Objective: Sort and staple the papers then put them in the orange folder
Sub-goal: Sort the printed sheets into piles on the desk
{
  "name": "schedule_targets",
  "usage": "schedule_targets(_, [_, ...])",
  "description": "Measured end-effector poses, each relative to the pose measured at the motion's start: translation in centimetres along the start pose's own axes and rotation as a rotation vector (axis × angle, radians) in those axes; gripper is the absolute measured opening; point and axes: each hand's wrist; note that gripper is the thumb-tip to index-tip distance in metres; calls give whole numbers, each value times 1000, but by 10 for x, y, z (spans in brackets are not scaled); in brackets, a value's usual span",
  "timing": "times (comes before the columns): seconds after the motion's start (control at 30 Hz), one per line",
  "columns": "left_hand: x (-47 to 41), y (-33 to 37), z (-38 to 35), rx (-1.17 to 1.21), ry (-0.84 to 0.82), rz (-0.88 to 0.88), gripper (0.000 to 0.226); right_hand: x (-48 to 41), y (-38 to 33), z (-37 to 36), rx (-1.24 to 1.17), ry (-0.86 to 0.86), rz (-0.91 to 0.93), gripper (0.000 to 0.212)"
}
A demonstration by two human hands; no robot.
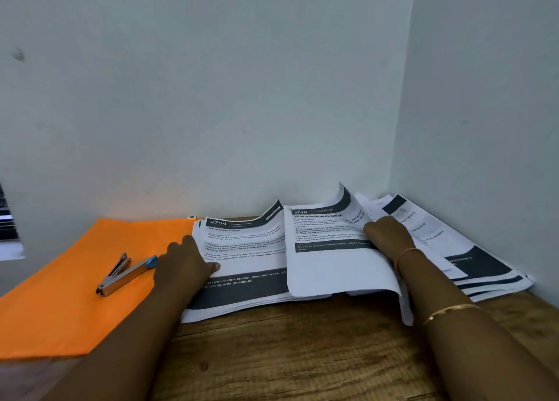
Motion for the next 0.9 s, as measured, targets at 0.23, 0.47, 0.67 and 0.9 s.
schedule_targets(0.23, [-4,-8,1,-37,-32,31,60,-2,0,-4,52,-37,-44,20])
schedule_targets(0.47, [-6,-9,1,-71,-25,23,50,-12,-1,-2,-60,-58,-88,25])
schedule_targets(0.67, [-4,-6,2,-83,-17,26,41,-18,8,12,-71,-28,-93,28])
schedule_targets(0.9, [-2,-9,0,-17,55,8,22,-17,37,39,71,63,-102,30])
Point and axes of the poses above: each hand's wrist, its own x-axis away from the middle knuckle, its own z-axis out of the back of the hand, y = z × x, and after that the axes turned 8 degrees about -z, right-handed
